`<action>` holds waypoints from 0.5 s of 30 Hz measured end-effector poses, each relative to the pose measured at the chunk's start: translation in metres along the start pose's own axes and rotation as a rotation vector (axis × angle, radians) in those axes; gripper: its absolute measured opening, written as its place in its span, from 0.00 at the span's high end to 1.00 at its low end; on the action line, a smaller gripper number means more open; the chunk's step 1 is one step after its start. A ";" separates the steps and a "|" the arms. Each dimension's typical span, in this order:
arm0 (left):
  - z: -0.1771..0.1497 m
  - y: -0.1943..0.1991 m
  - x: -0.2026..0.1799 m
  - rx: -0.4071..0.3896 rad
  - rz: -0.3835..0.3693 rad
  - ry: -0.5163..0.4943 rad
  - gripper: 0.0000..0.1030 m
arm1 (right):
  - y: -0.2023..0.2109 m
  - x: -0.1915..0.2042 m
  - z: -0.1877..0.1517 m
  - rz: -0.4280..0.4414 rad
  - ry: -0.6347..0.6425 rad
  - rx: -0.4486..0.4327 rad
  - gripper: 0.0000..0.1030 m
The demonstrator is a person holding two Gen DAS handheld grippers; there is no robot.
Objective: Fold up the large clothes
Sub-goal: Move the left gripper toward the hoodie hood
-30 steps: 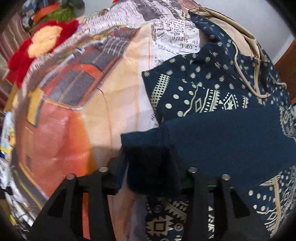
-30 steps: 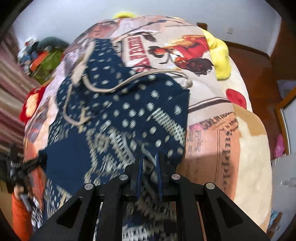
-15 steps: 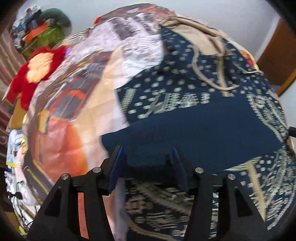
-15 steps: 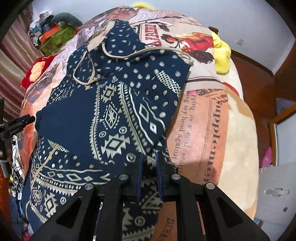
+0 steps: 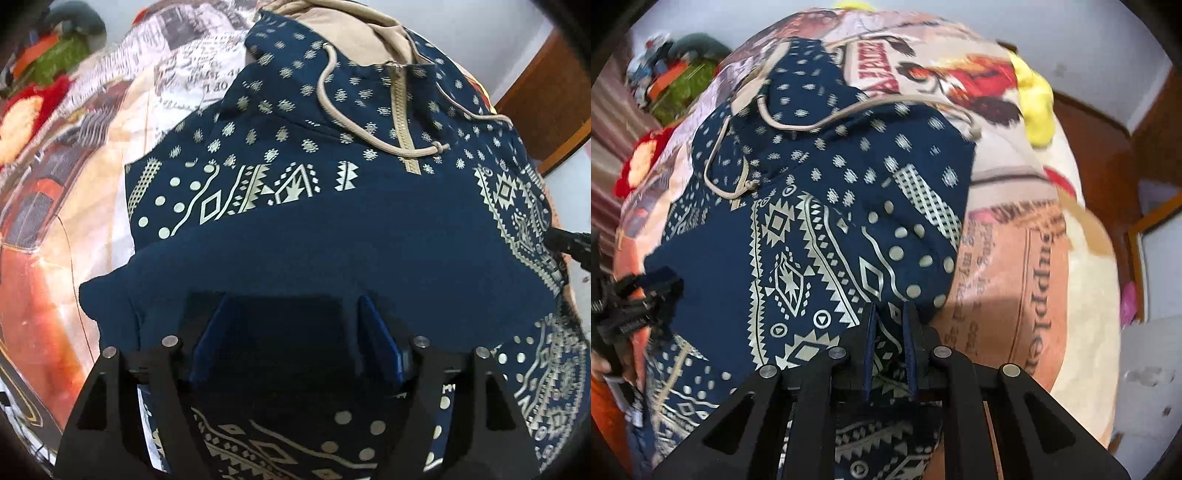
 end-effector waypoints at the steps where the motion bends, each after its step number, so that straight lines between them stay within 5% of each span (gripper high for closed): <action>1: 0.004 0.002 0.004 0.004 0.010 0.004 0.30 | 0.001 0.003 0.002 -0.010 0.025 0.006 0.90; 7: 0.047 0.038 0.029 -0.102 0.022 0.061 0.30 | 0.028 0.010 0.034 0.010 0.060 -0.071 0.90; 15: 0.138 0.060 0.042 -0.237 0.038 0.149 0.30 | 0.052 0.036 0.134 0.040 0.059 -0.306 0.90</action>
Point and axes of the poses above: each gripper's, at about its wrist camera, not at the fingertips, and y roughly against the way its jaws point, x to its left, z to its top, the point moved 3 cm from there along -y, roughly the way its jaws point, and after that the axes turned 9 degrees about y, right-handed, at the moved point
